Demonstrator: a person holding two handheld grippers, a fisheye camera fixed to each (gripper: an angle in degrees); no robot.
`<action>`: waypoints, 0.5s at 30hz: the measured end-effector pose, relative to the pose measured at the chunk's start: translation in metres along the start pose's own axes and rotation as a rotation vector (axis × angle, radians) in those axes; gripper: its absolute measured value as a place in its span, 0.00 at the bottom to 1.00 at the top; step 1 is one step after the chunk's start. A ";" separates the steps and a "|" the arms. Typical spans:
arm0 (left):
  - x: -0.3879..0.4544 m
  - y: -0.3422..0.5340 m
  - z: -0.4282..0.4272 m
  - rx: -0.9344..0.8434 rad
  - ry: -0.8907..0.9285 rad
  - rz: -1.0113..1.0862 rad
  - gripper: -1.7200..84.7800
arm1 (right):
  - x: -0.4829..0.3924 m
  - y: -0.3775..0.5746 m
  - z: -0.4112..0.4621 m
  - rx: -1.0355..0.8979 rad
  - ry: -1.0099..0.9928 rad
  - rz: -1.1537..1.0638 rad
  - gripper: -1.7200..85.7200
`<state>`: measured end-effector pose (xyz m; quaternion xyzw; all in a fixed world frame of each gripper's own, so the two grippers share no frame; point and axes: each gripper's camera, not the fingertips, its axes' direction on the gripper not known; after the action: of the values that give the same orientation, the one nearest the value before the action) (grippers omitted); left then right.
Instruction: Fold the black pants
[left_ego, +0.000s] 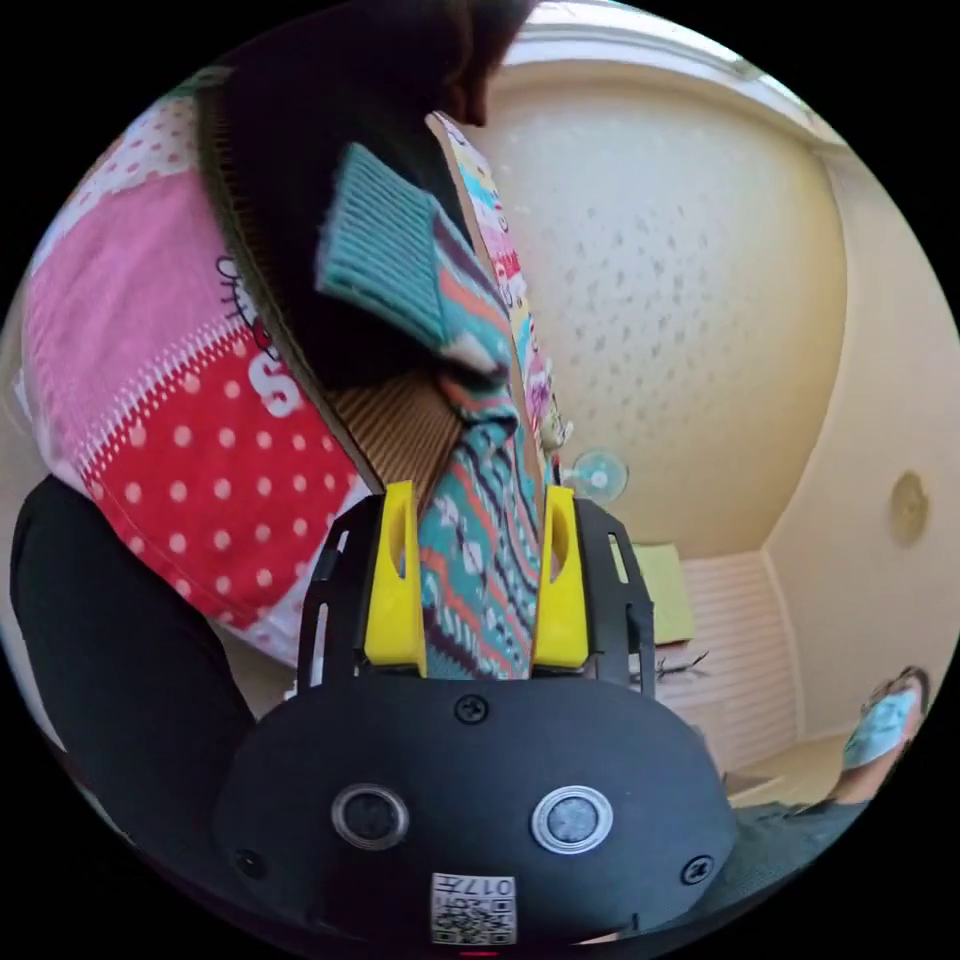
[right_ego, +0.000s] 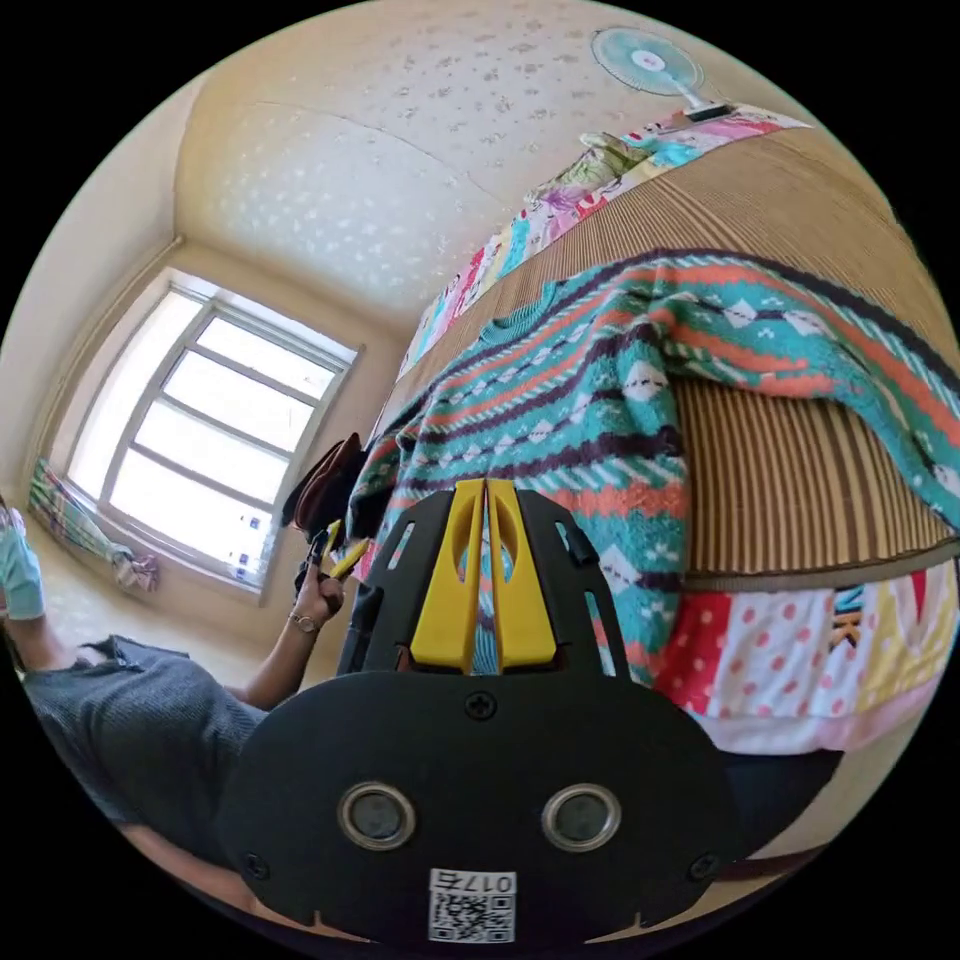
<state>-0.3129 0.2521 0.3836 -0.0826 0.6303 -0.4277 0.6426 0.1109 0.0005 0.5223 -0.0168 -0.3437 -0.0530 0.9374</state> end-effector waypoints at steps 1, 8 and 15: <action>-0.006 -0.014 -0.003 0.041 0.055 -0.046 0.21 | 0.008 -0.008 0.020 -0.036 0.015 -0.010 0.02; 0.017 -0.059 0.010 0.134 0.181 -0.069 0.07 | 0.055 -0.003 0.101 -0.084 -0.055 -0.125 0.02; 0.205 -0.085 0.042 0.206 0.080 0.490 0.07 | 0.094 0.015 0.098 -0.050 -0.211 -0.143 0.02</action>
<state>-0.3466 0.0473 0.2950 0.1551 0.6095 -0.3241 0.7067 0.1208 0.0142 0.6584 -0.0213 -0.4394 -0.1262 0.8891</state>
